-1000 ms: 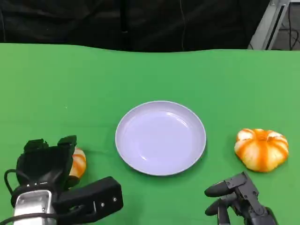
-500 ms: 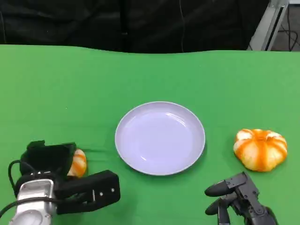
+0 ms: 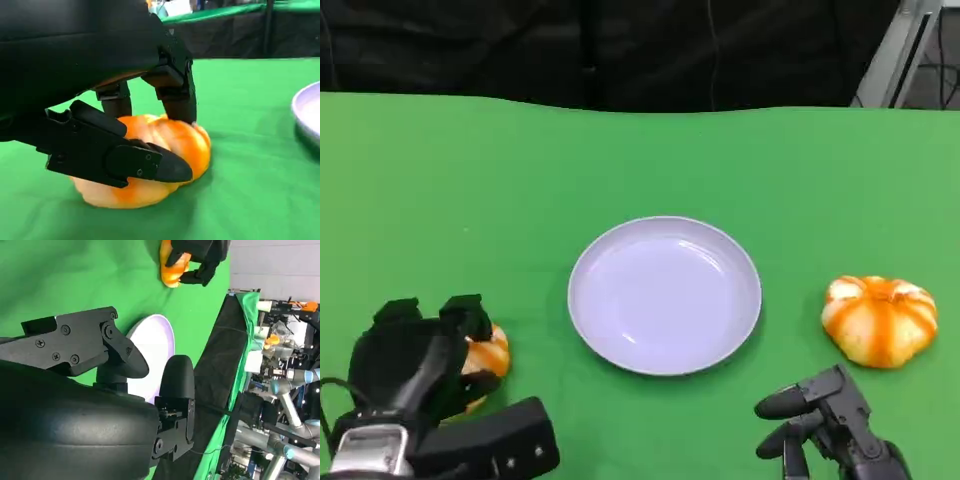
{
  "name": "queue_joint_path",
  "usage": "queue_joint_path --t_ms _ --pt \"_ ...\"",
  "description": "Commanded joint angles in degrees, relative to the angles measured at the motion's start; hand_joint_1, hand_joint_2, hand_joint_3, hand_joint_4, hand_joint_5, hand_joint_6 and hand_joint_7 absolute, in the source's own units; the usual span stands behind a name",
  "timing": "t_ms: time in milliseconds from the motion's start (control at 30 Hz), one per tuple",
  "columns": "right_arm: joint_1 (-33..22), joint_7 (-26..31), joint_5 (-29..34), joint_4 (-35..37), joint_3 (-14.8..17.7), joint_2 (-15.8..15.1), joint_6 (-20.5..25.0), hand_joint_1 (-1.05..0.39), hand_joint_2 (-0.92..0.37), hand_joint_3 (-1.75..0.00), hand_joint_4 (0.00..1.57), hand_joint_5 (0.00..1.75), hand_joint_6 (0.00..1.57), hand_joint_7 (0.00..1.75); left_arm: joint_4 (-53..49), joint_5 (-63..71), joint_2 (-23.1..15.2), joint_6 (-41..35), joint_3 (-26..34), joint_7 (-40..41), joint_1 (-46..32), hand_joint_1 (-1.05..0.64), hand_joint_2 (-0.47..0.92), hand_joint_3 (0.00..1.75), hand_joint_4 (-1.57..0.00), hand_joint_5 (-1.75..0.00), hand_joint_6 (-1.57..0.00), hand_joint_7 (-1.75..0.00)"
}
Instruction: Grasp the bread from the table and place it into the plate.
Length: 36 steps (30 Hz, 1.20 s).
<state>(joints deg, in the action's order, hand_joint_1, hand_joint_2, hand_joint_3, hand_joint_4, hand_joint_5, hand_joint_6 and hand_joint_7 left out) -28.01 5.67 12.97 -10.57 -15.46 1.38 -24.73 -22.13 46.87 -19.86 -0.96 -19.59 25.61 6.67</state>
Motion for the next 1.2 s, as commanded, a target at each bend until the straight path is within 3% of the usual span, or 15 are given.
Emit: queue_joint_path --t_ms 33,267,500,600,800,1200 --pt "-0.13 0.31 0.08 -0.69 0.27 -0.12 0.14 -0.07 -0.92 -0.99 0.15 1.75 0.01 1.75 -2.86 -0.36 -0.65 8.78 0.31 11.06 -0.58 -0.27 0.67 0.97 -0.81 -1.75 -0.61 -1.75" --pt "-0.1 0.61 0.43 -0.8 0.1 0.14 0.5 -0.07 -0.92 -1.0 0.15 1.75 0.01 1.75 -5.66 1.67 -1.31 14.16 -0.87 17.89 1.0 -0.26 0.65 1.04 -0.82 -1.75 -0.61 -1.75" --pt "0.01 0.88 0.92 -0.77 0.13 0.08 0.43 -0.07 -0.92 -1.0 0.15 1.75 0.01 1.75 -5.61 2.64 -1.27 15.43 -1.35 19.21 1.89 -0.26 0.64 1.06 -0.83 -1.75 -0.61 -1.75" --pt "-0.04 1.0 1.17 -1.04 0.09 0.13 0.85 -0.06 -0.92 -1.0 0.16 1.75 0.01 1.75 -4.08 4.22 -0.91 16.72 -2.18 20.97 3.22 -0.25 0.52 1.17 -0.88 -1.75 -0.64 -1.75" --pt "-0.07 0.81 0.5 -0.91 -0.15 0.22 0.63 -0.07 -0.92 -0.99 0.15 1.75 0.01 1.75 -2.39 5.14 -0.2 17.22 -2.75 21.21 4.44 -0.25 0.51 1.2 -0.9 -1.75 -0.64 -1.75" --pt "-0.96 0.93 0.4 -1.7 -1.19 0.85 1.48 -0.08 -0.92 -1.0 0.14 1.75 0.01 1.75 -3.42 5.36 6.9 15.71 -6.53 16.21 13.19 -0.25 0.45 1.23 -0.92 -1.75 -0.68 -1.75"
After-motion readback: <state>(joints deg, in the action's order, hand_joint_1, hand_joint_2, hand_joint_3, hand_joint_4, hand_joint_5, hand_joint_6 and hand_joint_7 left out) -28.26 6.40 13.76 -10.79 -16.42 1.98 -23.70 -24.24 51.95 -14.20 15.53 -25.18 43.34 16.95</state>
